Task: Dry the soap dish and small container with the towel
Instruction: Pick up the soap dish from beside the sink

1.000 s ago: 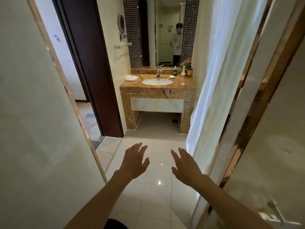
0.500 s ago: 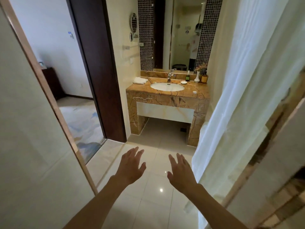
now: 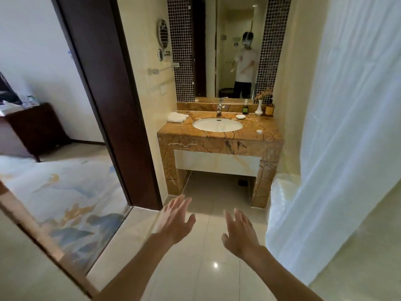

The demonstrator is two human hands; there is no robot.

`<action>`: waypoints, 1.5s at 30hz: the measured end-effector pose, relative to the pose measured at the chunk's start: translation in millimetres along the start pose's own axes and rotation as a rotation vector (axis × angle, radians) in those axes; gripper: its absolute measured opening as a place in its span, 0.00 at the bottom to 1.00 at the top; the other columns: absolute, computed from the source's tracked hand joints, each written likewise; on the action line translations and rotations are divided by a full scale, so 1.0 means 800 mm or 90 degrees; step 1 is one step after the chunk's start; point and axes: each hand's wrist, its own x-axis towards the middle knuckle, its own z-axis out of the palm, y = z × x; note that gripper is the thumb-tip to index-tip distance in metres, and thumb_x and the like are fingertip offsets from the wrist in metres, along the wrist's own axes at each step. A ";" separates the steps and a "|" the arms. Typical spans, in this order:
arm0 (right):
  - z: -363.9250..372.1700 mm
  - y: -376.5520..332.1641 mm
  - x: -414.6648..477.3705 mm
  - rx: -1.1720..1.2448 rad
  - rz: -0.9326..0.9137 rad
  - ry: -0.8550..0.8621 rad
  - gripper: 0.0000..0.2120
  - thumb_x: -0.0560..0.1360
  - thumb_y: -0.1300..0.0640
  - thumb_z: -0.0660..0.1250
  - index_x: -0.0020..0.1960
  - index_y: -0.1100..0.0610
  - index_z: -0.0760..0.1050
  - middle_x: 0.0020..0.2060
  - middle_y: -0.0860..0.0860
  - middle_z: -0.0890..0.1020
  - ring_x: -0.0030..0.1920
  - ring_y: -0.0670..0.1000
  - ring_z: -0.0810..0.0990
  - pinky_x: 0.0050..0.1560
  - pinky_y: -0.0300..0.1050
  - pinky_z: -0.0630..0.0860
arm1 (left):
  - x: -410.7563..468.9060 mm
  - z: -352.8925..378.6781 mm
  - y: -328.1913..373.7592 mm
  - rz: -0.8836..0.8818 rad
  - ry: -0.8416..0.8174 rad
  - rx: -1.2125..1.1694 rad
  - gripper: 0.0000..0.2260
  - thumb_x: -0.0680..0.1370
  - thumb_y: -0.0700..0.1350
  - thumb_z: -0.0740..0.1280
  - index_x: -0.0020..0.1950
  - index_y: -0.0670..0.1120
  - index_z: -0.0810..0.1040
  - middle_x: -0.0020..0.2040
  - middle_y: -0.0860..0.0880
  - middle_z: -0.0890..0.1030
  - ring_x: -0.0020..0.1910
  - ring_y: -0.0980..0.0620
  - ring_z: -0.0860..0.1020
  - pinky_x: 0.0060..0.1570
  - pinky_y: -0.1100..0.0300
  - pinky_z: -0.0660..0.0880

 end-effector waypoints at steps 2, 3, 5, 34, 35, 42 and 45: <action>-0.013 -0.004 0.043 0.016 0.010 0.034 0.33 0.76 0.54 0.62 0.77 0.52 0.52 0.77 0.59 0.56 0.77 0.60 0.53 0.75 0.53 0.53 | 0.048 -0.006 -0.015 0.017 0.003 0.003 0.27 0.74 0.59 0.55 0.73 0.54 0.61 0.75 0.48 0.64 0.72 0.47 0.62 0.70 0.46 0.61; -0.021 -0.006 0.064 0.022 0.013 0.053 0.32 0.76 0.54 0.62 0.77 0.52 0.52 0.77 0.59 0.57 0.77 0.60 0.53 0.75 0.53 0.53 | 0.074 -0.010 -0.020 0.022 0.006 -0.002 0.27 0.74 0.58 0.56 0.73 0.53 0.61 0.75 0.47 0.64 0.73 0.46 0.61 0.70 0.45 0.60; -0.033 -0.005 0.101 0.015 0.008 0.072 0.31 0.76 0.56 0.62 0.76 0.53 0.54 0.76 0.59 0.58 0.77 0.60 0.53 0.75 0.53 0.52 | 0.120 -0.012 -0.026 0.030 0.004 -0.006 0.26 0.75 0.56 0.56 0.73 0.51 0.62 0.75 0.45 0.64 0.73 0.45 0.61 0.70 0.45 0.59; -0.117 0.272 0.691 0.006 0.093 0.112 0.31 0.79 0.55 0.60 0.77 0.53 0.50 0.77 0.59 0.56 0.77 0.58 0.52 0.76 0.53 0.50 | 0.804 0.140 0.068 0.109 -0.105 -0.018 0.26 0.78 0.55 0.61 0.74 0.51 0.60 0.77 0.48 0.59 0.75 0.48 0.57 0.72 0.47 0.56; -0.117 0.280 0.711 0.007 0.099 0.099 0.31 0.79 0.55 0.60 0.77 0.53 0.50 0.78 0.59 0.55 0.78 0.58 0.51 0.76 0.54 0.49 | 0.825 0.147 0.068 0.112 -0.111 -0.026 0.26 0.78 0.54 0.61 0.74 0.50 0.60 0.76 0.49 0.60 0.75 0.48 0.58 0.72 0.47 0.57; -0.123 0.333 0.875 -0.027 0.105 0.080 0.31 0.78 0.53 0.61 0.77 0.53 0.52 0.77 0.57 0.58 0.77 0.57 0.55 0.77 0.53 0.52 | 1.006 0.199 0.053 0.109 -0.113 -0.042 0.25 0.77 0.53 0.61 0.73 0.51 0.62 0.76 0.47 0.62 0.73 0.47 0.61 0.71 0.49 0.60; -0.136 0.348 0.959 -0.022 0.099 0.066 0.29 0.77 0.56 0.62 0.75 0.52 0.56 0.75 0.56 0.62 0.75 0.57 0.58 0.75 0.53 0.56 | 1.091 0.216 0.046 0.097 -0.126 -0.057 0.26 0.77 0.52 0.61 0.74 0.51 0.62 0.76 0.48 0.62 0.74 0.48 0.60 0.71 0.50 0.60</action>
